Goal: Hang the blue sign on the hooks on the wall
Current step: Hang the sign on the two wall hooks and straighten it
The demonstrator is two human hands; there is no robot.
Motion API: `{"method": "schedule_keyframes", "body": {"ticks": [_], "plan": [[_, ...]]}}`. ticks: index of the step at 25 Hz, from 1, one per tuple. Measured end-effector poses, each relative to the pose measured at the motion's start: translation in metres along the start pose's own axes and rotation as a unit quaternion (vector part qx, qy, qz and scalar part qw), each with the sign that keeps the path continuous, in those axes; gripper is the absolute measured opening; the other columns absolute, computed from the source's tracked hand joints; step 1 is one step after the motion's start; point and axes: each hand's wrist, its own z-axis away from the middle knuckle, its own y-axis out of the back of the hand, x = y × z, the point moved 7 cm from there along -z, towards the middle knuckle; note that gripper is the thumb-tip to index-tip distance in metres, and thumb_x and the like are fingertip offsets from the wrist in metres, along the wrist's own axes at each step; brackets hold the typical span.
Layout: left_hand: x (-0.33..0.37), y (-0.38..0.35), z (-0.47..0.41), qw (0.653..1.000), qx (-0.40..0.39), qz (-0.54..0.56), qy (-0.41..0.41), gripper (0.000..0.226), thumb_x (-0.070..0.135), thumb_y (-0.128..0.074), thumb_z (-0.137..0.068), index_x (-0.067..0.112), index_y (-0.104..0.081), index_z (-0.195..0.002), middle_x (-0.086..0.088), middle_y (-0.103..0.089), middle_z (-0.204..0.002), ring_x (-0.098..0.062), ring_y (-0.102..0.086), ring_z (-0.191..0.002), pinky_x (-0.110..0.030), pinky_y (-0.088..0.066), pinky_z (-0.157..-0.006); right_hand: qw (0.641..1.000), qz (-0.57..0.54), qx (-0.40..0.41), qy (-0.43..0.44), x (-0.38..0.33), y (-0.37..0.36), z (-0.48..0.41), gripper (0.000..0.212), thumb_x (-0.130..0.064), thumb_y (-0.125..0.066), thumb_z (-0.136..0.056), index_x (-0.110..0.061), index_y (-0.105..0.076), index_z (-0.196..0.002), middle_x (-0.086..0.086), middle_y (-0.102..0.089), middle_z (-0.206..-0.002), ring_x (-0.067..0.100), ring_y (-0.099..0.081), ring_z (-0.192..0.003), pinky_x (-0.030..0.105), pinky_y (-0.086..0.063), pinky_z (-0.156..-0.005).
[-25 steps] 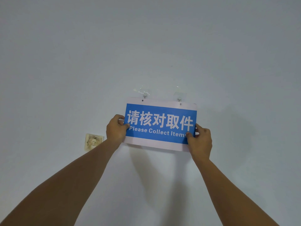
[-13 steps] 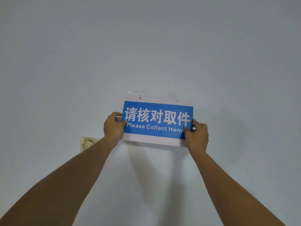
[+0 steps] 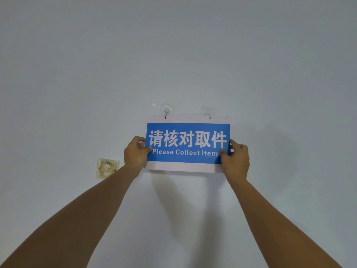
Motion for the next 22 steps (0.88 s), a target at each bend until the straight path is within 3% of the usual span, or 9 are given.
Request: {"method": "schedule_keyframes", "body": {"ticks": [5,12,16,22], "plan": [[-0.008,-0.009,0.001,1.000,0.009,0.029,0.003,0.025,0.020,-0.072,-0.091,0.020,-0.056,-0.110,-0.002,-0.065,-0.103,-0.027,-0.067,-0.098,-0.049,-0.059,-0.086,1.000,0.003,-0.005,0.001,-0.005,-0.005,-0.019,0.049,-0.015,-0.063,-0.092,-0.015,-0.052,-0.140,0.009,-0.051,-0.126,0.025,-0.059,-0.111,0.028,-0.043,-0.086],[-0.008,-0.004,-0.001,0.999,0.041,0.027,-0.010,0.024,0.018,-0.072,-0.091,0.018,-0.058,-0.110,-0.004,-0.065,-0.100,-0.027,-0.065,-0.095,-0.047,-0.059,-0.085,0.999,-0.024,-0.026,-0.018,0.010,-0.025,-0.020,0.054,-0.019,-0.062,-0.094,-0.018,-0.046,-0.146,0.008,-0.052,-0.122,0.021,-0.059,-0.108,0.032,-0.049,-0.088],[-0.007,0.001,-0.001,0.997,0.063,0.031,-0.012,0.027,0.016,-0.072,-0.089,0.015,-0.061,-0.114,-0.005,-0.065,-0.101,-0.027,-0.065,-0.094,-0.046,-0.058,-0.084,0.999,-0.032,-0.037,-0.015,0.011,-0.025,-0.018,0.051,-0.019,-0.063,-0.093,-0.019,-0.050,-0.143,0.005,-0.053,-0.116,0.014,-0.057,-0.098,0.027,-0.047,-0.082],[-0.004,0.004,-0.002,0.998,0.065,0.020,-0.011,0.028,0.018,-0.072,-0.090,0.017,-0.063,-0.117,-0.006,-0.066,-0.107,-0.027,-0.065,-0.098,-0.045,-0.057,-0.085,0.997,-0.039,-0.057,-0.020,0.022,-0.028,0.003,0.052,-0.028,-0.060,-0.097,-0.022,-0.044,-0.146,0.004,-0.054,-0.115,0.016,-0.059,-0.104,0.028,-0.047,-0.084]]}}
